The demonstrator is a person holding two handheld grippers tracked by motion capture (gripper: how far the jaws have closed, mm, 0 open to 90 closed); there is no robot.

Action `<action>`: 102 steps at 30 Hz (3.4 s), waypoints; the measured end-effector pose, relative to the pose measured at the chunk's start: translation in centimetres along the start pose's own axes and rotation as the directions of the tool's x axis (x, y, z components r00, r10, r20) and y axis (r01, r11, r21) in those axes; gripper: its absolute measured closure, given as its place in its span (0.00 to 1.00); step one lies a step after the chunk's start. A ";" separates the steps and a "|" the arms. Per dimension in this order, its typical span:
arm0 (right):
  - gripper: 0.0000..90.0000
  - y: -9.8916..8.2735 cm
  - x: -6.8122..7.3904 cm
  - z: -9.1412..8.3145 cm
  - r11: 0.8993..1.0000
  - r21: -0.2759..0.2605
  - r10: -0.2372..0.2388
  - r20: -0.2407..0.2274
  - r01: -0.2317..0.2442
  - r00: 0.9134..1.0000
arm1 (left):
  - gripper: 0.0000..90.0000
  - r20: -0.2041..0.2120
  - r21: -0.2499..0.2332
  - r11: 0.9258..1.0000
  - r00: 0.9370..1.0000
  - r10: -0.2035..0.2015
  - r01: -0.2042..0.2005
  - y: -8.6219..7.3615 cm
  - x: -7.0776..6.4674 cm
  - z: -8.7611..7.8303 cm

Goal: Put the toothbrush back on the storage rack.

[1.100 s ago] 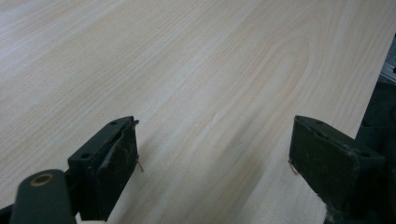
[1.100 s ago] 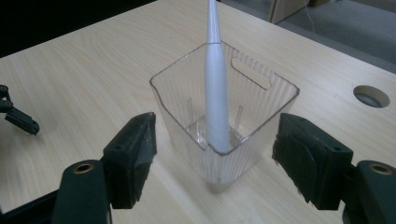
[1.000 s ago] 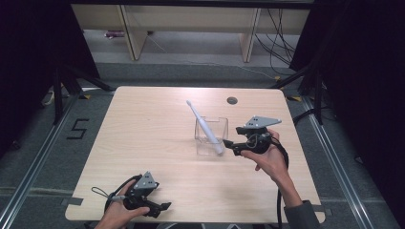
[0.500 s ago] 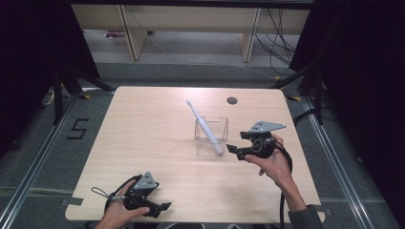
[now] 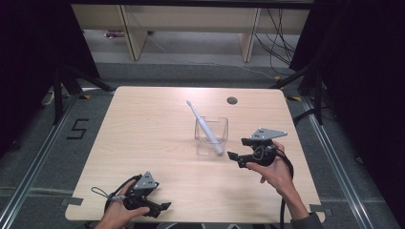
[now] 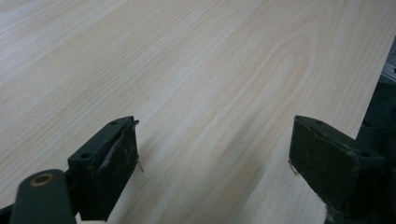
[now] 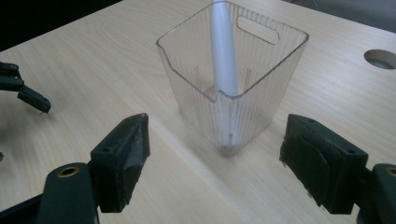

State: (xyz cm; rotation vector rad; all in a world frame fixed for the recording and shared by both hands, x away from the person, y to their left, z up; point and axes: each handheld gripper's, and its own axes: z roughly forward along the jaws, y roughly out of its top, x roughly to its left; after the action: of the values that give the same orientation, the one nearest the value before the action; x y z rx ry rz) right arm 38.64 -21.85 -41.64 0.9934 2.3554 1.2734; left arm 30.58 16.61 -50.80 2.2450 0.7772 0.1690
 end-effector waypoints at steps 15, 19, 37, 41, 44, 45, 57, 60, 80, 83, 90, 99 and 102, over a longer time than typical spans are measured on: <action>0.26 -2.6 0.9 -0.2 1.000 0.008 0.024 -0.018 -0.024 1.000 | 0.17 0.007 0.001 1.000 1.000 -0.005 0.005 0.0 0.0 0.0; 0.26 -3.1 1.2 0.0 0.999 0.017 0.029 -0.028 -0.028 0.999 | 0.17 0.006 -0.009 1.000 1.000 -0.014 0.014 0.0 -0.1 0.1; 0.24 -4.8 2.4 0.9 0.999 0.049 0.027 -0.069 -0.024 0.997 | 0.17 -0.003 -0.001 1.000 1.000 0.000 0.000 0.0 0.0 0.0; 0.22 -5.2 2.8 0.9 0.997 0.057 0.063 -0.068 -0.060 0.996 | 0.17 -0.002 0.003 1.000 1.000 0.003 -0.003 0.0 0.0 0.0; 0.21 -5.2 2.6 0.9 0.998 0.049 0.038 -0.066 -0.035 0.997 | 0.17 0.001 -0.012 1.000 1.000 -0.013 0.013 0.0 -0.1 0.1; 0.21 -5.4 2.8 0.7 0.997 0.050 0.064 -0.065 -0.061 0.996 | 0.17 -0.002 0.001 1.000 1.000 0.001 -0.001 0.0 0.0 0.0; 0.20 -6.1 2.9 0.3 0.998 0.046 0.038 -0.063 -0.036 0.997 | 0.17 0.006 -0.010 1.000 1.000 -0.012 0.012 0.0 -0.1 0.1; 0.20 -6.3 3.0 0.3 0.998 0.039 0.048 -0.068 -0.046 0.997 | 0.17 -0.004 -0.009 1.000 1.000 -0.010 0.010 0.0 -0.1 0.1; 0.20 -7.7 3.3 -0.9 0.999 0.029 0.018 -0.074 -0.016 0.997 | 0.17 0.005 -0.009 1.000 1.000 -0.012 0.012 0.0 -0.1 0.1; 0.20 -8.0 3.4 -1.1 0.998 0.045 0.036 -0.075 -0.033 0.997 | 0.17 -0.007 0.007 1.000 1.000 0.003 -0.003 0.0 0.1 0.0; 0.20 -8.5 3.7 -1.5 0.999 0.049 0.003 -0.061 0.000 0.998 | 0.17 -0.011 0.007 1.000 1.000 0.005 -0.005 0.0 0.1 0.0; 0.19 -9.3 4.4 -1.6 0.996 0.092 -0.008 -0.073 0.014 0.997 | 0.17 0.004 -0.009 1.000 1.000 -0.010 0.010 0.0 -0.1 0.1; 0.19 -9.3 4.4 -1.7 0.995 0.095 -0.006 -0.063 0.012 0.998 | 0.17 -0.005 0.002 1.000 1.000 0.002 -0.002 0.0 0.1 0.0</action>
State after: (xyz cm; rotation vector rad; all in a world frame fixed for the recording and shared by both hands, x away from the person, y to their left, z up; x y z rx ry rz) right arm 30.45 -23.37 -47.98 0.9826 2.4860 1.2164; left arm 30.63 16.66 -50.80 2.2486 0.7779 0.1756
